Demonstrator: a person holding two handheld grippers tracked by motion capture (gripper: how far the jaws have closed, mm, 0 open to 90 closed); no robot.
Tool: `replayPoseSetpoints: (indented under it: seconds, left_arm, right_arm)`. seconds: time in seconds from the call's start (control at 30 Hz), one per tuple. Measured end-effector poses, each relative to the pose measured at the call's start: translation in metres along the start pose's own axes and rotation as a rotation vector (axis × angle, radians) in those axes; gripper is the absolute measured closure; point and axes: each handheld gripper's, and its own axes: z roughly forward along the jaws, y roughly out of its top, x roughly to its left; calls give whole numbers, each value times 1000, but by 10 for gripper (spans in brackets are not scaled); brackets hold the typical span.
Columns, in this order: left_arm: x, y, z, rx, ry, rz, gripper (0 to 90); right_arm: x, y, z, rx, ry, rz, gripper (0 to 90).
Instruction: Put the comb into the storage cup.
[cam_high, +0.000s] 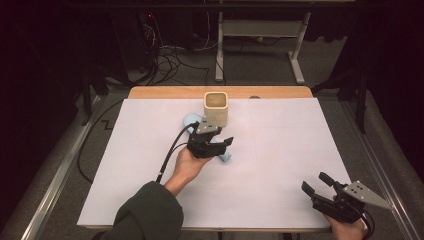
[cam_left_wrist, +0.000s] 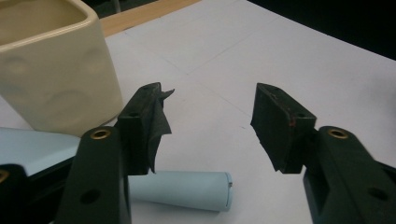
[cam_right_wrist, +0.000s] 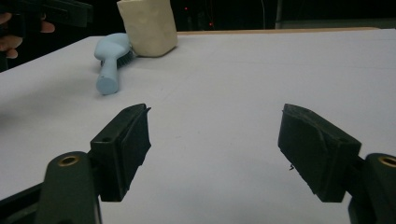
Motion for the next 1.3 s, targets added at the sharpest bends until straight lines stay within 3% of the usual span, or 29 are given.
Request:
replayPoseSetpoints:
  seconds: [0.23,0.33,0.53,0.63,0.7,0.73,0.8,1.03,1.3]
  left_arm:
    - [9,0,10,73,26,-24,469]
    - [13,1,10,99,8,-46,495]
    - [17,2,8,146,6,-40,523]
    - [15,3,9,176,1,-12,547]
    - [14,6,10,239,6,34,570]
    - [14,6,10,239,6,34,575]
    - [14,14,11,248,-34,9,609]
    - [14,30,25,334,-36,27,671]
    - [17,33,42,430,-24,28,774]
  right_arm:
    - [0,0,0,-2,-3,-4,267]
    - [0,0,0,-1,-3,-3,267]
    - [1,0,0,1,-2,-4,268]
    - [1,0,0,2,-2,-3,268]
    - [1,0,0,2,-2,-4,269]
    - [1,0,0,2,-2,-4,269]
    - [1,0,0,2,-2,-3,269]
    - [0,0,0,-4,3,-3,270]
    - [0,0,0,4,3,-4,271]
